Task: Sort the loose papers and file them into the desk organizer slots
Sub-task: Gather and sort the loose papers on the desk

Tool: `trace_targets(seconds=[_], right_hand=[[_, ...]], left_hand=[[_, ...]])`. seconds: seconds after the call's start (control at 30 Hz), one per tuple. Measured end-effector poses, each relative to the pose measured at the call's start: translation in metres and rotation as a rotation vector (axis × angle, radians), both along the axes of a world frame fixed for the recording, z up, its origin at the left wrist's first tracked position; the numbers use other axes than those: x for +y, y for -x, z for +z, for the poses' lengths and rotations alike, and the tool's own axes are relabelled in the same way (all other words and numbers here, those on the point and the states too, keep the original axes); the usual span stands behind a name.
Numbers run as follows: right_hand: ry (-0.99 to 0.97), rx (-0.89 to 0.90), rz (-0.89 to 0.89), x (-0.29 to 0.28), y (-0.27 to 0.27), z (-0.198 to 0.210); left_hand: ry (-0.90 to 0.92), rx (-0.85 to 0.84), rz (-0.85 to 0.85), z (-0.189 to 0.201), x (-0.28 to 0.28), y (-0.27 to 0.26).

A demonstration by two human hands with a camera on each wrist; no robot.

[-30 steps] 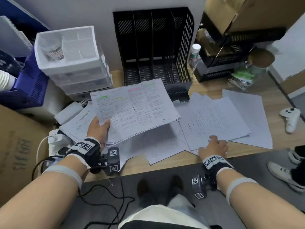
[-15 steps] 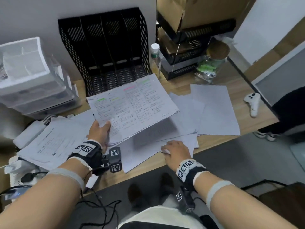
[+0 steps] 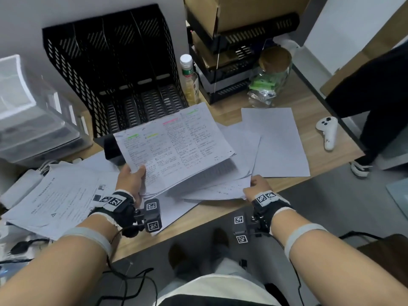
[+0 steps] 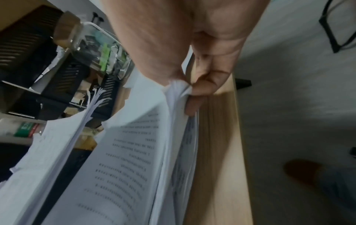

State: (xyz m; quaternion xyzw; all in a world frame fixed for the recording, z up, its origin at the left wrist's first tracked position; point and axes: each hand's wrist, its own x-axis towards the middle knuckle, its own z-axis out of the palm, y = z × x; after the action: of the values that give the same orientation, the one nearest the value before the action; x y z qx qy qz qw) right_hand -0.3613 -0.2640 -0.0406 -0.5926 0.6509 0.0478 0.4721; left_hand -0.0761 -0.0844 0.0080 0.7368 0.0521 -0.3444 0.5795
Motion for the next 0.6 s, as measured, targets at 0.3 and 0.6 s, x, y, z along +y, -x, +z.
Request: trace_targets(seconds=[0.3, 0.6], right_hand=[[-0.292, -0.385, -0.305, -0.009, -0.006, 0.057], [-0.269, -0.93, -0.305, -0.004, -0.046, 0.128]], left_hand=[[0.075, -0.004, -0.017, 0.015, -0.008, -0.004], [0.124, -0.036, 0.007, 0.047, -0.001, -0.014]])
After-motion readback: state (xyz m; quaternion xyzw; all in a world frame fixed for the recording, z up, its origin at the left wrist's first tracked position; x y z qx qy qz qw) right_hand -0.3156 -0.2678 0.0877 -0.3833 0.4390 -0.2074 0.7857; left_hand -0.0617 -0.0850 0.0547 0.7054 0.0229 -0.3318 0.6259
